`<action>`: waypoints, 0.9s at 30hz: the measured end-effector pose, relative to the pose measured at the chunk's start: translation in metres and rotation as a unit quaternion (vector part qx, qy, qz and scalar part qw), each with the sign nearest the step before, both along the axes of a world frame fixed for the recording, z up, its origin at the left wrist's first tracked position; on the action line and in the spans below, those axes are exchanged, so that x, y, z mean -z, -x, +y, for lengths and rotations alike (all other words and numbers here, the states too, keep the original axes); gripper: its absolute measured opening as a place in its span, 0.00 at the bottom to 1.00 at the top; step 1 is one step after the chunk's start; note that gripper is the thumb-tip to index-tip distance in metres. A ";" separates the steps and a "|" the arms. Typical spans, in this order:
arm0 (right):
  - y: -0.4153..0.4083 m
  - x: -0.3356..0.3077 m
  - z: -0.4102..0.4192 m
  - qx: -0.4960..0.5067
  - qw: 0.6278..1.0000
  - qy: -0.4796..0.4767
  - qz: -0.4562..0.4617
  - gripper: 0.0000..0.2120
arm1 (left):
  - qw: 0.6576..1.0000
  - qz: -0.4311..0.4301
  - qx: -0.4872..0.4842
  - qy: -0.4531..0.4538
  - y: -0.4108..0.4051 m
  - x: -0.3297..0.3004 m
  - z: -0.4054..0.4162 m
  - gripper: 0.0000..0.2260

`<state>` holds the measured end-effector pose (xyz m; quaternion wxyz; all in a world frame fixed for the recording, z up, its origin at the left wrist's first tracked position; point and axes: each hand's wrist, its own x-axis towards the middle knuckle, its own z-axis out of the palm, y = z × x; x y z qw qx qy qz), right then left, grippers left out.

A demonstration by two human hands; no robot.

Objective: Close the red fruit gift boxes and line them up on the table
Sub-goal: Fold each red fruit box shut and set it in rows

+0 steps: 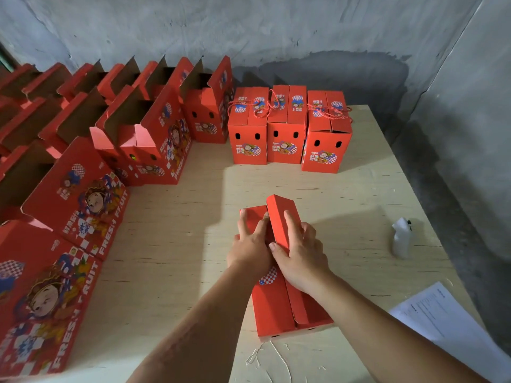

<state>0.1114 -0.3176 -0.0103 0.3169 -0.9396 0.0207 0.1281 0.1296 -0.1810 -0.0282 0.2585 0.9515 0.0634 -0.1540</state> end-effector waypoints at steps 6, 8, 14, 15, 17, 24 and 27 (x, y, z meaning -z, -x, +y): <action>-0.018 -0.005 0.004 0.030 0.996 -0.071 0.036 0.38 | 0.998 0.000 -0.050 0.030 -0.006 -0.004 -0.012 0.30; -0.025 -0.007 0.003 0.033 0.996 -0.075 0.034 0.37 | 0.998 0.009 -0.049 0.029 -0.006 -0.004 -0.012 0.31; -0.033 0.001 0.016 0.046 0.999 -0.018 -0.007 0.25 | 1.000 -0.007 0.020 0.003 -0.001 0.004 0.003 0.30; -0.036 -0.001 0.017 0.052 0.998 -0.020 -0.006 0.23 | 0.999 -0.006 0.030 0.011 -0.002 0.004 0.004 0.29; -0.042 -0.004 0.017 0.047 0.999 -0.016 0.004 0.24 | 0.999 0.001 0.026 0.041 -0.003 0.003 0.007 0.27; -0.042 -0.005 0.018 -0.042 0.994 0.105 -0.003 0.34 | 0.999 0.017 0.000 0.047 -0.003 -0.003 0.004 0.33; -0.044 -0.003 0.019 -0.039 0.992 0.121 0.000 0.34 | 0.998 0.012 0.001 0.062 -0.003 -0.002 0.005 0.34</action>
